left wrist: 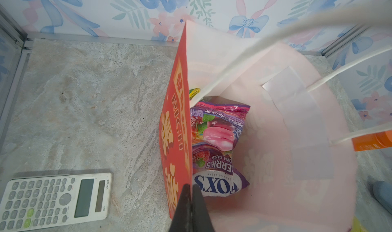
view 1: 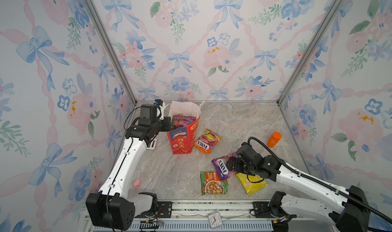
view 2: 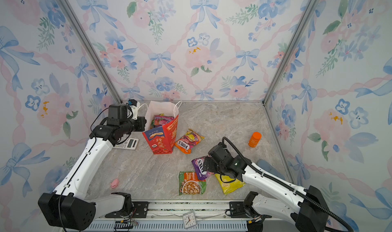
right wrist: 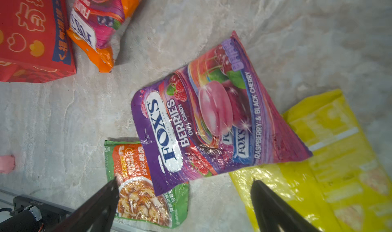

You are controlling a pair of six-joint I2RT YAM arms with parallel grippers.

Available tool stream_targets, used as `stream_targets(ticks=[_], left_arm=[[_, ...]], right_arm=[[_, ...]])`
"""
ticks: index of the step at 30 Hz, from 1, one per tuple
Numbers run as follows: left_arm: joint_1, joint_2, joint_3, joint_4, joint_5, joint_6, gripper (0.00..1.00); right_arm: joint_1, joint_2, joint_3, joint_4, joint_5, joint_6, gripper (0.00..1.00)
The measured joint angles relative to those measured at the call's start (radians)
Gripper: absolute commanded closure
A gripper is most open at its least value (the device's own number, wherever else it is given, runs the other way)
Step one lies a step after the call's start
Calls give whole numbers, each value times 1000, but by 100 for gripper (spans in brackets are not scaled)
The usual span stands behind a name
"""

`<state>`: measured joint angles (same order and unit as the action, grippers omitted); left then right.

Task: Place the snacks into the paper bag
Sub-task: 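Move the right gripper down to the second purple FOX'S packet, then close the right gripper on the purple packet's edge and drag it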

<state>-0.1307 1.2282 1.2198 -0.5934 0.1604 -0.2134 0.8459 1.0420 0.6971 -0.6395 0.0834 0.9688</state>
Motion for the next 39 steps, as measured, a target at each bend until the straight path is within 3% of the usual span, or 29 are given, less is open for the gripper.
stream_targets(ticks=[14, 27, 39], left_arm=[[0, -13, -14, 3, 0, -1, 100], [0, -17, -18, 3, 0, -1, 100], [0, -19, -20, 3, -5, -1, 100]], right_arm=[[-35, 72, -73, 119, -132, 45, 7], [-106, 220, -63, 264, -161, -9, 12], [-126, 223, -68, 295, -199, -2, 15]])
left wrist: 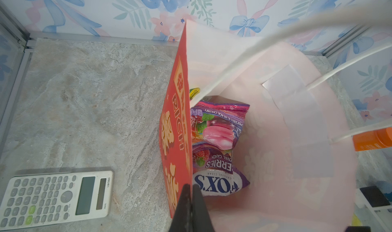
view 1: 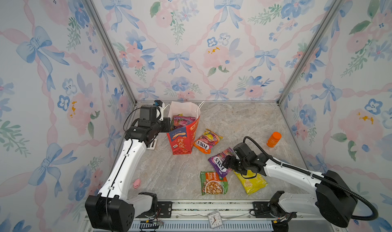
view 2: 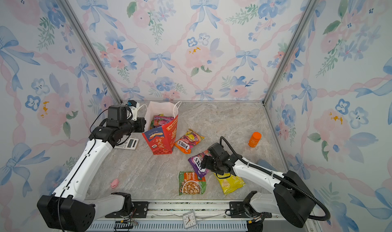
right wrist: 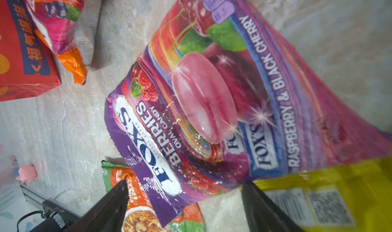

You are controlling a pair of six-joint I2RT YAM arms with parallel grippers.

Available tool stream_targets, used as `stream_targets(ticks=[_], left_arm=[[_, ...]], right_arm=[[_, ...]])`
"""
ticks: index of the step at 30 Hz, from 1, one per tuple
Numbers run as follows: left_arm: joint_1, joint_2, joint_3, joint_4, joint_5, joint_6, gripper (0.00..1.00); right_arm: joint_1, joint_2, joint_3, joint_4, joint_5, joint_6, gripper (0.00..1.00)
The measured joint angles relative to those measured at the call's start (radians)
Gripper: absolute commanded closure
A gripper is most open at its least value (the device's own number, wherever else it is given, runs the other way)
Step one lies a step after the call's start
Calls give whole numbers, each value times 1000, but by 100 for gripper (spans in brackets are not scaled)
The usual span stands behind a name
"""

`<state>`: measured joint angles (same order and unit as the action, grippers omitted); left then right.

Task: Place the snacks into the paper bag
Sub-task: 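Close the right gripper on the purple packet's edge and drag it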

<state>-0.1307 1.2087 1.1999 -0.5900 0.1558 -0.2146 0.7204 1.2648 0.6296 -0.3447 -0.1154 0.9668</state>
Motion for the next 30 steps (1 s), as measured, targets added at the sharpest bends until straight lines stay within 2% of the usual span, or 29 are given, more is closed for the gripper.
stream_targets(ticks=[17, 26, 30], left_arm=[[0, 0, 0, 0, 0, 0, 100], [0, 0, 0, 0, -3, 0, 100], [0, 0, 0, 0, -2, 0, 100]], right_arm=[[-45, 47, -20, 97, -34, 32, 23], [-43, -131, -15, 7, 18, 27, 25], [-43, -142, -37, 8, 22, 40, 26]])
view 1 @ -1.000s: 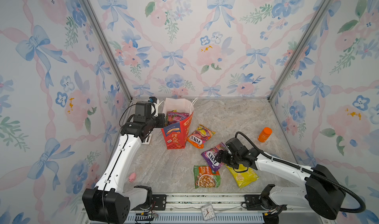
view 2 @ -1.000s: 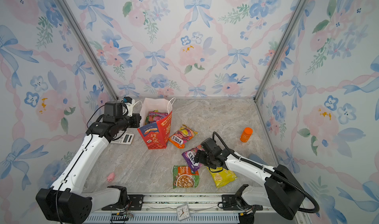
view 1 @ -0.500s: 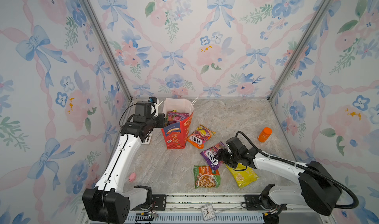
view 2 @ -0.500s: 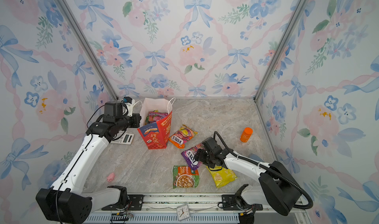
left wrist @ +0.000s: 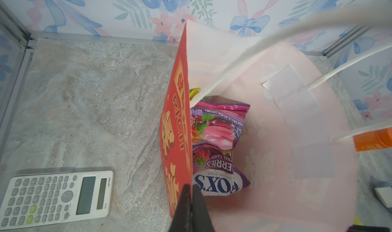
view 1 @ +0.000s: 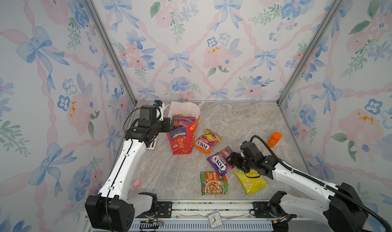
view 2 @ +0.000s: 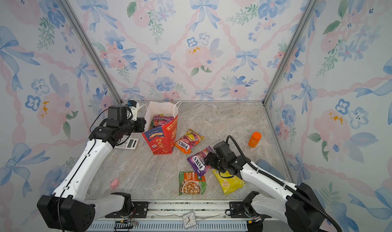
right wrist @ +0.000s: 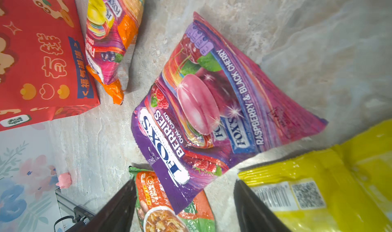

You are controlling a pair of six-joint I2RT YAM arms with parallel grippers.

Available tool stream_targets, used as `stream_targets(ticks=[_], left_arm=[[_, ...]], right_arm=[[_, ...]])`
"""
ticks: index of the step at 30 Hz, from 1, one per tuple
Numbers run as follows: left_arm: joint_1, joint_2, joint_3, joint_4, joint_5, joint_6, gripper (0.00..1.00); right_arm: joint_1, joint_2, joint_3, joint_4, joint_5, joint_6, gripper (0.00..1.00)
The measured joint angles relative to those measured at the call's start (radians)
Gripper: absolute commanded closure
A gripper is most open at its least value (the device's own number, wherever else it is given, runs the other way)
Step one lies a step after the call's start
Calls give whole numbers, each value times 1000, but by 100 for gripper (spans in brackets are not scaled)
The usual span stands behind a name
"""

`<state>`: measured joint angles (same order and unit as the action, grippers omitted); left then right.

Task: Place the snacks into the paper bag
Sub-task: 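Close the right gripper on the purple packet's edge and drag it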

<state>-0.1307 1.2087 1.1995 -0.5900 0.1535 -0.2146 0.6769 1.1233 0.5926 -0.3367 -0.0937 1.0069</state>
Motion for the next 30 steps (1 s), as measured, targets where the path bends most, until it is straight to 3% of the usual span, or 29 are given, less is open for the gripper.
stream_targets(ticks=[16, 22, 30], left_arm=[[0, 0, 0, 0, 0, -2, 100], [0, -2, 0, 0, 0, -6, 100], [1, -9, -6, 0, -1, -6, 100]], right_arm=[[0, 225, -12, 159, -50, 27, 31], [-1, 310, 15, 256, -62, 44, 50], [-11, 354, 17, 303, -54, 59, 81]])
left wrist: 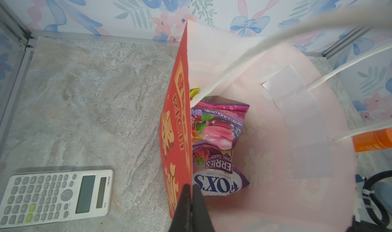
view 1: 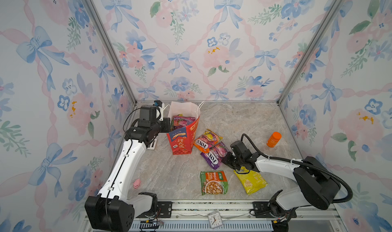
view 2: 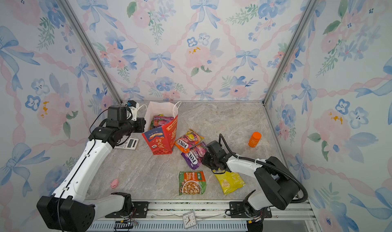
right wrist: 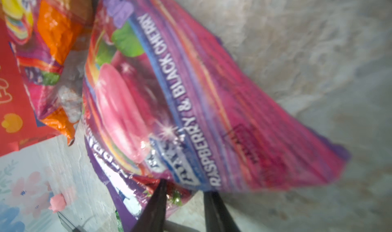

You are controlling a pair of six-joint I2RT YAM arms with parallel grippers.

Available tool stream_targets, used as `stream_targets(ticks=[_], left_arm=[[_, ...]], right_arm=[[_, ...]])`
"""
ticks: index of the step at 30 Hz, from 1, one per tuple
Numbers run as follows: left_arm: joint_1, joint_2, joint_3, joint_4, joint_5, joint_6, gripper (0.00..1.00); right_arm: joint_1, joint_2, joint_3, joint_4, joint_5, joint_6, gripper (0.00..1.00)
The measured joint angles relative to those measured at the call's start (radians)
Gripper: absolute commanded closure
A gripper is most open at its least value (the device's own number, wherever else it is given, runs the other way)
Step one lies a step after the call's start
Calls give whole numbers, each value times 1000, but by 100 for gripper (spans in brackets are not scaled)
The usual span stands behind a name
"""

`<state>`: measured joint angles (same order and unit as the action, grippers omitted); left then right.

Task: Place the snacks into the paper bag
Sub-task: 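Close the right gripper on the purple packet's edge and drag it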

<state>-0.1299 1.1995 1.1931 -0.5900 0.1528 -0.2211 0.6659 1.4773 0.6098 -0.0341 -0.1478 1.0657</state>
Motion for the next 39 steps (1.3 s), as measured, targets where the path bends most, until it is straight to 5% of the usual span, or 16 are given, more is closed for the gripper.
stream_targets(ticks=[6, 17, 26, 39], left_arm=[[0, -4, -2, -2, 0, 0, 100], [6, -6, -5, -2, 0, 0, 100], [6, -6, -5, -1, 0, 0, 100], [6, -6, -5, -1, 0, 0, 100]], right_arm=[[-11, 8, 1, -10, 6, -3, 91], [-36, -169, 3, -75, 56, -31, 49], [-61, -137, -22, -60, 63, -14, 34], [-65, -21, -34, 120, 37, 39, 37]])
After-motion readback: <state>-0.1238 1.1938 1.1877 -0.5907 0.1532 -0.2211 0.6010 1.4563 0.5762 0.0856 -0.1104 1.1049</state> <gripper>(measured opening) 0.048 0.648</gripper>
